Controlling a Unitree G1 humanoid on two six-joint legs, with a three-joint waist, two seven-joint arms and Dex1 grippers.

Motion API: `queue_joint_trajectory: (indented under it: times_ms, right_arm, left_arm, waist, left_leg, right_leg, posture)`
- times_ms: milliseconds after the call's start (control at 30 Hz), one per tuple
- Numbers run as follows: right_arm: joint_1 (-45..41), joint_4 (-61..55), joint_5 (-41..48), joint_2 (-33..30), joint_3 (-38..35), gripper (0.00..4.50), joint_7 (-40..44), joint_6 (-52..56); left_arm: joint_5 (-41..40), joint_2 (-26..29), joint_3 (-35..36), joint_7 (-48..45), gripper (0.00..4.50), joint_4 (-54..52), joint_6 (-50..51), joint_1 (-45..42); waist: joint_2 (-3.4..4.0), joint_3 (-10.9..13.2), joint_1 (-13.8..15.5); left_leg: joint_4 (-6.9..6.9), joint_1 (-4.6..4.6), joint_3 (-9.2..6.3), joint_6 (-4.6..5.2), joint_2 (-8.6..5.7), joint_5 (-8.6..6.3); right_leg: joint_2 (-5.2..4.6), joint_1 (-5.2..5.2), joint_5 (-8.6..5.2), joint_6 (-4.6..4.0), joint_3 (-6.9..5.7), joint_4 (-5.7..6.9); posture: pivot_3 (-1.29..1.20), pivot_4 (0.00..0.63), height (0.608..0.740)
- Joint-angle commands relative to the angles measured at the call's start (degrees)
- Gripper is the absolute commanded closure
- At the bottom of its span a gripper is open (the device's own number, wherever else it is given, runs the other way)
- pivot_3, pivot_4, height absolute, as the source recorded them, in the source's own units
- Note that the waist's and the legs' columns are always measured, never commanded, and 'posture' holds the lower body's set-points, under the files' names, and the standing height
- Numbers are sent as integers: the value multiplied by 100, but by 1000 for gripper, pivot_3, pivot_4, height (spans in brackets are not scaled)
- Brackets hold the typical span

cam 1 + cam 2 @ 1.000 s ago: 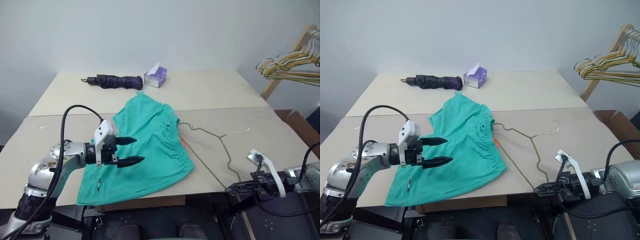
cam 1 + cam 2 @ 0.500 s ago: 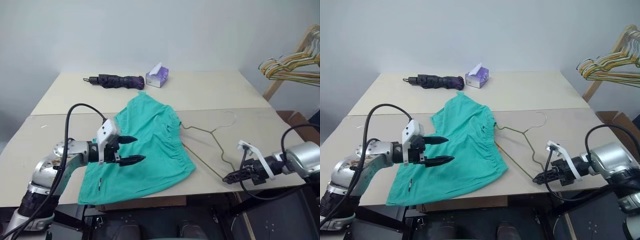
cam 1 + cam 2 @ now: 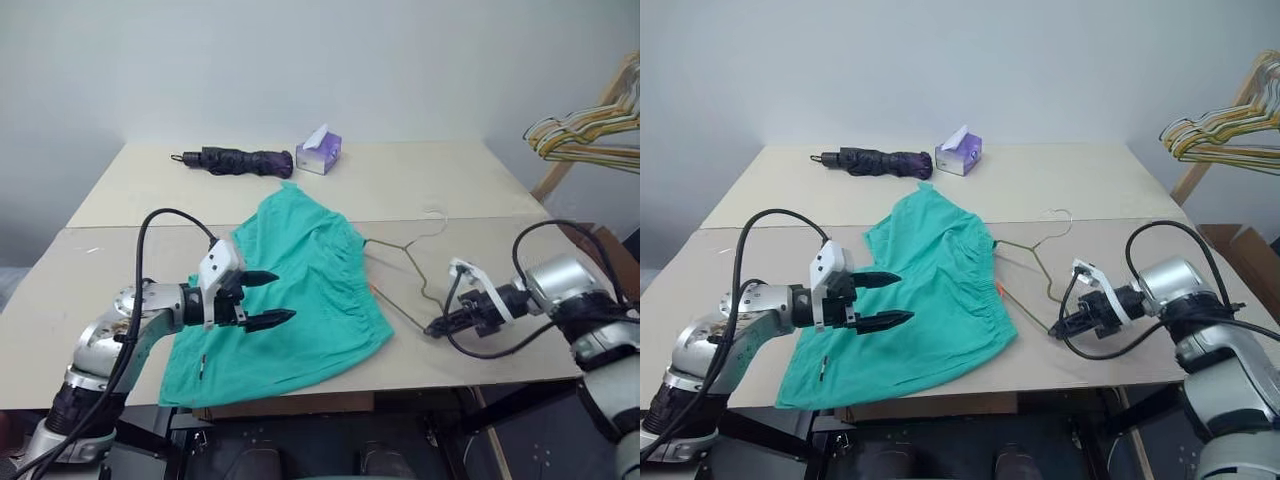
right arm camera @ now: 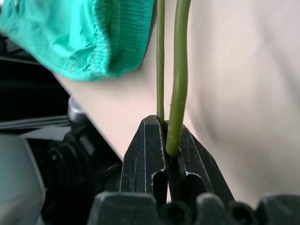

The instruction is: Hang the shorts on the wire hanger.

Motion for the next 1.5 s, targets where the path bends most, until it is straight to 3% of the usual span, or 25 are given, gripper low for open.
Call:
queue_joint_trajectory:
  times_ms: [33, 100, 200, 400, 600, 767, 867, 967, 1067, 1200, 1367, 1500]
  right_arm:
    - [-120, -157, 103, 28, -396, 4500, 95, 51]
    - [-73, -296, 142, 97, -579, 4500, -69, 124]
    - [131, -623, 369, 372, -1442, 4500, -698, -117]
    - [1308, -2312, -17, 448, -1930, 4500, -1162, -2566]
    - [1500, -2552, -1008, 631, -1610, 4500, -1751, -4527]
    - [1312, -2357, -1689, 881, -1302, 4500, -2082, -5288]
    - [1117, -2131, -2065, 1074, -1117, 4500, -2303, -5560]
    - [998, -2013, -2269, 1154, -978, 4500, -2309, -5844]
    - [846, -1954, -2516, 1254, -849, 4500, -2342, -5968]
    - [723, -2070, -2629, 1352, -773, 4500, -2237, -5779]
    - [746, -2323, -2687, 1429, -760, 4500, -2156, -5567]
    - [788, -2536, -2724, 1435, -747, 4500, -2094, -5366]
  left_arm:
    - [59, -44, 13, 66, 23, -66, -133, -116]
    - [36, -77, 35, 84, 23, -68, -121, -126]
    - [64, -98, 65, 125, 23, -70, -132, -133]
    - [97, -8, 70, 0, 23, -22, -193, -195]
    - [-411, 305, 641, -689, 23, 25, -326, -419]
    - [-920, 637, 1264, -1234, 23, 364, -406, -883]
    - [-791, 890, 1400, -1503, 23, 968, -669, -1357]
    - [-222, 1140, 1124, -1737, 23, 1870, -1179, -1962]
    - [690, 1372, 327, -2435, 23, 2900, -1991, -2591]
    - [1323, 1238, -399, -3213, 23, 3841, -2677, -3318]
    - [1703, 714, -755, -3511, 23, 4738, -3180, -4022]
    - [1619, 712, -1401, -3655, 23, 5052, -3384, -4337]
  waist:
    - [0, 0, 35]
    - [1, 0, 60]
    - [1, -1, 59]
    - [1, -1, 107]
    - [1, 0, 38]
    - [1, 0, -30]
    - [1, 0, -84]
    - [2, 0, -88]
    - [2, 0, -83]
    - [2, 0, -76]
    - [2, 0, -65]
    - [2, 0, -129]
  left_leg:
    - [0, -1, 0, 0, 0, 0]
    - [0, 1, 0, 0, 0, 0]
    - [0, 2, 0, 0, 0, 0]
    - [0, -4, -1, 0, 0, 0]
    - [0, 1, 0, 0, 0, 0]
    - [0, 0, 0, 0, 3, 0]
    - [0, 1, 0, -1, 2, 1]
    - [0, 3, -1, -2, 2, 2]
    - [0, 3, -1, -3, 2, 2]
    - [0, 0, 0, -3, 1, 2]
    - [1, -10, -1, -3, 1, 2]
    - [1, -9, -1, -2, 2, 2]
  right_leg:
    - [0, -1, 0, 0, 0, 0]
    - [0, 0, 0, 0, 0, 1]
    - [1, -1, 0, -1, 0, 4]
    - [-1, -2, 0, 1, -3, 1]
    - [0, -3, 0, 1, -3, 5]
    - [2, -2, 0, 1, -3, 2]
    - [2, -1, 1, 0, -3, 4]
    - [2, 1, 0, 0, -4, 3]
    - [3, 3, 0, 0, -5, 3]
    - [3, -1, 1, 0, -6, 3]
    - [3, -6, 0, 0, -7, 3]
    - [3, -8, 0, 0, -4, 7]
  posture:
    - [119, 0, 740]
    - [120, 0, 740]
    - [116, 0, 740]
    - [109, 0, 740]
    - [100, 0, 740]
    - [94, 0, 740]
    - [93, 0, 740]
    - [103, 0, 740]
    - [109, 0, 740]
    - [102, 0, 740]
    - [94, 0, 740]
    - [84, 0, 740]
